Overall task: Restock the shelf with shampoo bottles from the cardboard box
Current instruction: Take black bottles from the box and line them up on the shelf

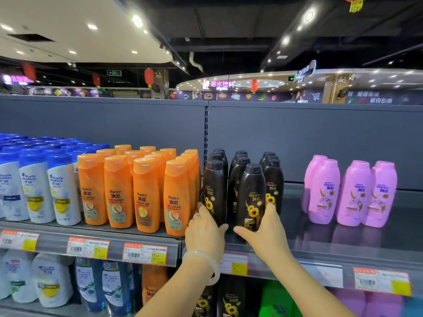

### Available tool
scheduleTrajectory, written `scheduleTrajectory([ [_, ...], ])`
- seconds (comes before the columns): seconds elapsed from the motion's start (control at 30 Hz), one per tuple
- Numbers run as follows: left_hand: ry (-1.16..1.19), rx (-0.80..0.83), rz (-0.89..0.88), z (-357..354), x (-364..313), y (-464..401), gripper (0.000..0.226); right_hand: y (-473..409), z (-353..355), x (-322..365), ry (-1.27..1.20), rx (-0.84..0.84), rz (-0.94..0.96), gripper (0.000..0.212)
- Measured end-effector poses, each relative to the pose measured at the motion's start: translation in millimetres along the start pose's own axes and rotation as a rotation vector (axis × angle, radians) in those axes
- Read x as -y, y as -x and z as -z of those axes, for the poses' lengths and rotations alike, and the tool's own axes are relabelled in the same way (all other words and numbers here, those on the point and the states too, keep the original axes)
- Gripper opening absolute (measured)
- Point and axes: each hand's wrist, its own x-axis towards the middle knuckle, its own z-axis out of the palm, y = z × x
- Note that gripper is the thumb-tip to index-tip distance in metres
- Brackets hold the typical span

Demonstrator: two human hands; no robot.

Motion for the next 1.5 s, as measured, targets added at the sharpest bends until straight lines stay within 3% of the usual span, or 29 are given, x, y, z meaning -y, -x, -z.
scheduleTrajectory([
  [0.43, 0.032, 0.041, -0.065, -5.3, 5.6, -4.5, 0.087, 2.1, 4.2, -5.9, 0.013, 0.061, 0.021, 0.082],
  [0.97, 0.03, -0.042, 0.138, -9.6, -7.2, -8.3, 0.074, -2.9, -4.3, 6.9, 0.097, 0.041, 0.026, 0.077],
  [1.27, 0.08, -0.031, 0.172, -11.1, -7.4, -7.1, 0.076, -7.5, -8.9, 8.9, 0.128, 0.04, 0.019, 0.077],
  [1.5, 0.12, -0.042, 0.171, -12.1, -5.3, -5.0, 0.062, -10.1, -13.5, 9.7, 0.14, 0.032, -0.003, 0.076],
])
